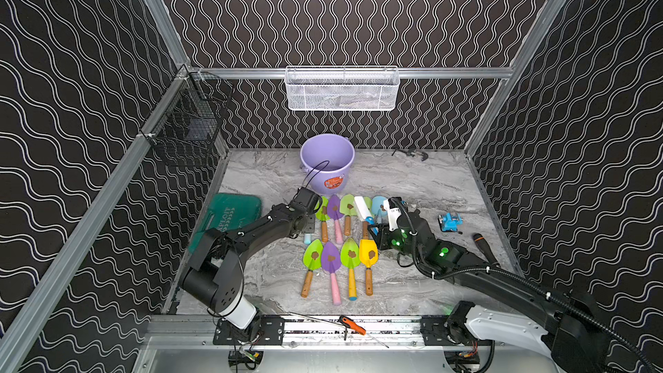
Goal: Brush the soil off the hand trowel and place it into the bucket
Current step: Pick up the hand trowel from the center of the board.
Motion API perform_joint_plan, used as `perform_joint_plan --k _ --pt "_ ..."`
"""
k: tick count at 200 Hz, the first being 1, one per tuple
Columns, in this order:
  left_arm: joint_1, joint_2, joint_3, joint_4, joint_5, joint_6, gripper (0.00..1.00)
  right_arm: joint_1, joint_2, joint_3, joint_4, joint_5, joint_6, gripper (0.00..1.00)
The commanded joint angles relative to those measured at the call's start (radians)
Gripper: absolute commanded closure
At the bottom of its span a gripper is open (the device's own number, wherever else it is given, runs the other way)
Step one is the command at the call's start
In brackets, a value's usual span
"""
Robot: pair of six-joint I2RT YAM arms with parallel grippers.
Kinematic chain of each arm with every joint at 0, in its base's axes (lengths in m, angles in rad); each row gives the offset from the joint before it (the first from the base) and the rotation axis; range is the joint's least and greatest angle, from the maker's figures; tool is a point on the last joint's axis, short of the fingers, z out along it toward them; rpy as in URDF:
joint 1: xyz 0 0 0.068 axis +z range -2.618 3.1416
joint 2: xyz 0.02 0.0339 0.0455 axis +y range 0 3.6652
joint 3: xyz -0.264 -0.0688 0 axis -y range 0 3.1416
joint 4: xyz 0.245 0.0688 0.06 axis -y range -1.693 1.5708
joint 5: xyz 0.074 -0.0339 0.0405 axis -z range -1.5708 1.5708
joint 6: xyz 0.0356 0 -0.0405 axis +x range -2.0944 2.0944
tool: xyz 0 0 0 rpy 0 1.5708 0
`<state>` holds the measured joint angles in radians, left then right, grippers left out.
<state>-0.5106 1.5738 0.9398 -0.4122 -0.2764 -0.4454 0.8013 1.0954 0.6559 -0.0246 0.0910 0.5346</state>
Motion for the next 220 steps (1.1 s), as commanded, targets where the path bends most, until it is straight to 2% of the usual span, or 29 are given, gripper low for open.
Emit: perform_joint_plan --k 1,29,53,138,220 --pt "-0.007 -0.021 -0.025 0.022 0.016 0.013 0.47 -0.001 -0.002 0.0 0.047 -0.01 0.01 1.0" --pt "-0.01 -0.014 -0.068 0.096 0.044 0.008 0.44 -0.001 -0.001 -0.02 0.066 -0.017 0.03 1.0" --pt "-0.012 0.024 -0.078 0.145 0.058 0.001 0.5 -0.001 -0.005 -0.031 0.07 -0.019 0.038 1.0" --pt "-0.054 0.066 -0.102 0.162 0.017 -0.006 0.53 -0.001 -0.002 -0.036 0.075 -0.02 0.043 1.0" --pt "-0.061 0.109 -0.09 0.167 0.011 -0.012 0.67 -0.001 0.001 -0.034 0.077 -0.017 0.042 1.0"
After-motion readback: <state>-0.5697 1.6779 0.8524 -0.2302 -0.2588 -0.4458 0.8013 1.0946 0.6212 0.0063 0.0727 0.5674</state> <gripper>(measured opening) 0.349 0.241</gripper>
